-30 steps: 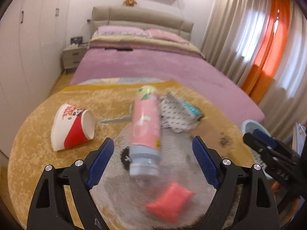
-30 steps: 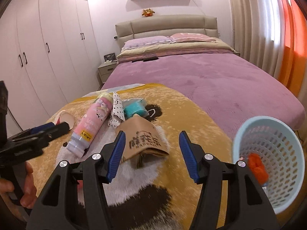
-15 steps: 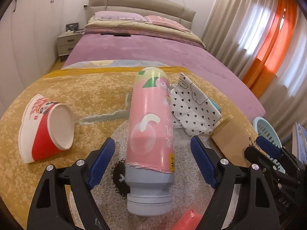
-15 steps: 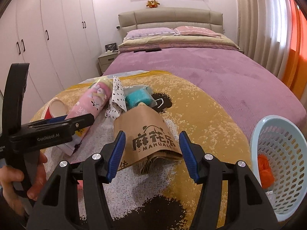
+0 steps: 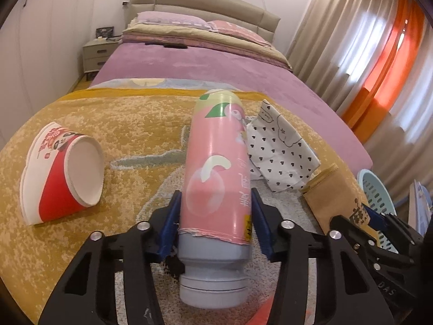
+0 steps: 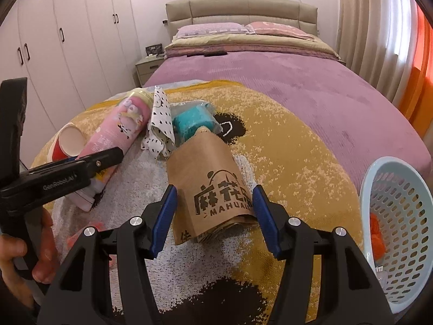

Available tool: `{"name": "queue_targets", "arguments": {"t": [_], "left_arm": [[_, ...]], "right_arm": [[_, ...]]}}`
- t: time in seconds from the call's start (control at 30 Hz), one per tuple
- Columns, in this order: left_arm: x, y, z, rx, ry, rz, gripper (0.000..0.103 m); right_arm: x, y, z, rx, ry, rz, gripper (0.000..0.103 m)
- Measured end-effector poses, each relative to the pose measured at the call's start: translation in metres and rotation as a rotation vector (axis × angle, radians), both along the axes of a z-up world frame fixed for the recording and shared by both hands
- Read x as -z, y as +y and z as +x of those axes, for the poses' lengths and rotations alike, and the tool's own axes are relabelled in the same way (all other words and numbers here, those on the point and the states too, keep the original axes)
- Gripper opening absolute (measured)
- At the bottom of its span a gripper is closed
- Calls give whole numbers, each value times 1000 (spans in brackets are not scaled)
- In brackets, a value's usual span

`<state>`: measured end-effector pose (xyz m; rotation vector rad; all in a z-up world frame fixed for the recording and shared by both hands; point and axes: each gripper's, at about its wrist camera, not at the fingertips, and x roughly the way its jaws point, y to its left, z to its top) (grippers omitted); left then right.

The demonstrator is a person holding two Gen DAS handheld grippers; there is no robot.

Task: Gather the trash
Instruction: 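Grasp the pink bottle with the left tool while the right tool grasps the brown paper bag, then drop the pink bottle into the basket with the left tool while the right tool drops the paper bag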

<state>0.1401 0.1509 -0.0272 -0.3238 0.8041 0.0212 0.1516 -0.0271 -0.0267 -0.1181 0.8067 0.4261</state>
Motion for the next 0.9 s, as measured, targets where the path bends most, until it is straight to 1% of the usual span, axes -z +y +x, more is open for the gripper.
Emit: {"name": "queue_targets", "arguments": {"t": [0.07,0.13,0.17,0.23,0.33,0.43,0.53,0.67,0.83,0.9], "left_arm": [[0,-2,-1,-3,-1,7,46],[-1,-1,-2,-8,-5,3,46],[-1,-1,-3,-14,-7,-1,46],[-1,1,-5,-28,-11,-10,46],[-3,5,-9,-37,-27,-28,46],[-5,5,-12,-40,-38,-28,46],[-8,6,-15,-39,-50,-32,46],[-16,1,-23,-29,-79,-28,46],[-32,-8,-34,-1,-121,-28,46],[-40,-15,-39,21,-138,-20,46]], "right_arm": [[1,-1,0,10,-1,-3,47],[1,-2,3,6,4,-1,37],[1,-2,3,1,5,-2,36],[1,-1,1,-13,3,-2,30],[0,2,-3,-39,-9,-6,25],[-2,1,-6,-50,-16,6,24],[-6,-4,-9,-59,-32,43,24],[-17,-17,-20,-78,-88,124,24],[-25,-31,-24,-40,-121,170,24],[-28,-35,-28,-23,-137,173,23]]}}
